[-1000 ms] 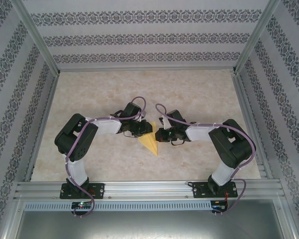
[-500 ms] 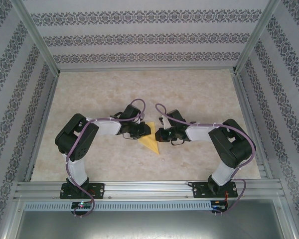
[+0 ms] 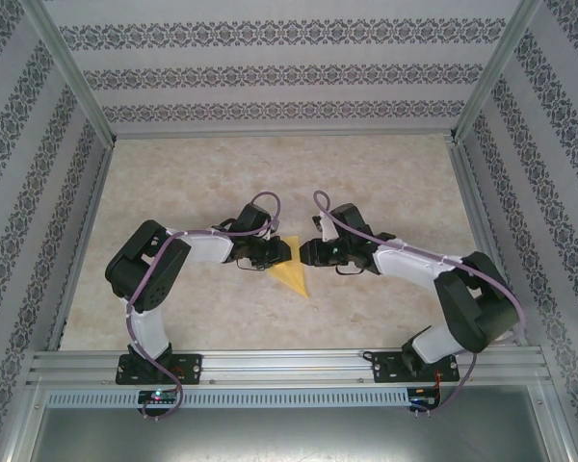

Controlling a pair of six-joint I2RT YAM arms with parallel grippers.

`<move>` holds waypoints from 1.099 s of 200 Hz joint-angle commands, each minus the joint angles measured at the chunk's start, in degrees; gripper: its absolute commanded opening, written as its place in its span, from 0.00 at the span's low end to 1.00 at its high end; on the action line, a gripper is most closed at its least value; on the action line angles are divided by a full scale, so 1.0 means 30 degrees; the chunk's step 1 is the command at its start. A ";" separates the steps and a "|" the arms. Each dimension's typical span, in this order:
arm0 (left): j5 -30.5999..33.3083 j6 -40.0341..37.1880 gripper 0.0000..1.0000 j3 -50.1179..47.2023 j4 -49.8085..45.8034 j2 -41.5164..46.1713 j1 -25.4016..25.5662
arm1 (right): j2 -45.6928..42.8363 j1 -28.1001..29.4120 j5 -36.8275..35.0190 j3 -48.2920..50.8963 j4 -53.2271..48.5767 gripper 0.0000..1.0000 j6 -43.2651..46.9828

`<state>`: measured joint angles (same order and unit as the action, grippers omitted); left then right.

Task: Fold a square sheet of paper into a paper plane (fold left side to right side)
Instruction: Fourth fold the wing at the center of the table.

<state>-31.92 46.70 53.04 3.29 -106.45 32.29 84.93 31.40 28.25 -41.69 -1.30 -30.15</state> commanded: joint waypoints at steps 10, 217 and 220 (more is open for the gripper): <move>0.1060 -0.0390 0.23 -0.0756 -0.1328 -0.0635 0.0372 | 0.0001 0.0717 0.2973 0.1087 0.1137 0.20 -0.1625; 0.1222 -0.0534 0.23 -0.0636 -0.1644 -0.0549 0.0412 | 0.3479 0.2384 0.1438 0.0626 -0.0802 0.17 -0.0731; 0.1263 -0.0544 0.23 -0.0645 -0.1626 -0.0550 0.0403 | 0.3471 0.2394 0.1465 0.0641 -0.0831 0.17 -0.0709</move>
<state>-31.88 46.68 53.04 3.27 -106.43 32.29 95.20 37.67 34.00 -39.53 0.80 -34.11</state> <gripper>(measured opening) 0.226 0.173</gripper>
